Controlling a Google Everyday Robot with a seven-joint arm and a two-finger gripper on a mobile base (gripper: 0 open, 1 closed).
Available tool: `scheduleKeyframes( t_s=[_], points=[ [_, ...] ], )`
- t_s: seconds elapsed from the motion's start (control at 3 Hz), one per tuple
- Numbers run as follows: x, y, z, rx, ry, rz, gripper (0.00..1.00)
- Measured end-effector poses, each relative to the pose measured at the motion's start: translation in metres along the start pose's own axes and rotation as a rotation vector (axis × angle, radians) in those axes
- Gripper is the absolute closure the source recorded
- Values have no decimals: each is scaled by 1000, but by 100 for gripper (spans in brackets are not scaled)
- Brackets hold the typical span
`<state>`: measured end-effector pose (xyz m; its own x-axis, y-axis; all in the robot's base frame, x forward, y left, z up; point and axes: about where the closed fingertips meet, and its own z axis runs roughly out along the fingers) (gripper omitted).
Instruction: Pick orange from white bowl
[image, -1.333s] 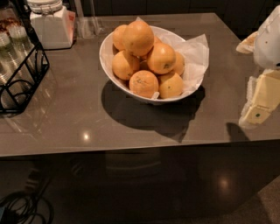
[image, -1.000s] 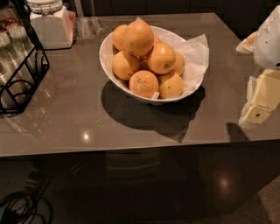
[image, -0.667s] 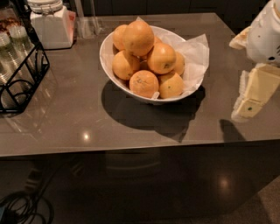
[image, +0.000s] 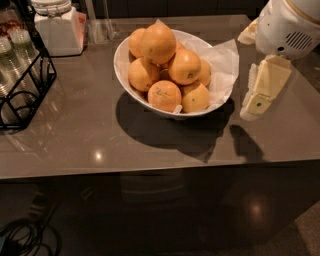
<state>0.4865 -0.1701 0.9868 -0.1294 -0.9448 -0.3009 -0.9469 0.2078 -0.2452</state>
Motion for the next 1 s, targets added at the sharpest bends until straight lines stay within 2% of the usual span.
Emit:
scheduleKeyframes(
  t_s=[0.33,1.0],
  points=[
    [-16,-16,1,4,-99,10,0],
    [-95,-55,1,-27,-274,-88,0]
  ],
)
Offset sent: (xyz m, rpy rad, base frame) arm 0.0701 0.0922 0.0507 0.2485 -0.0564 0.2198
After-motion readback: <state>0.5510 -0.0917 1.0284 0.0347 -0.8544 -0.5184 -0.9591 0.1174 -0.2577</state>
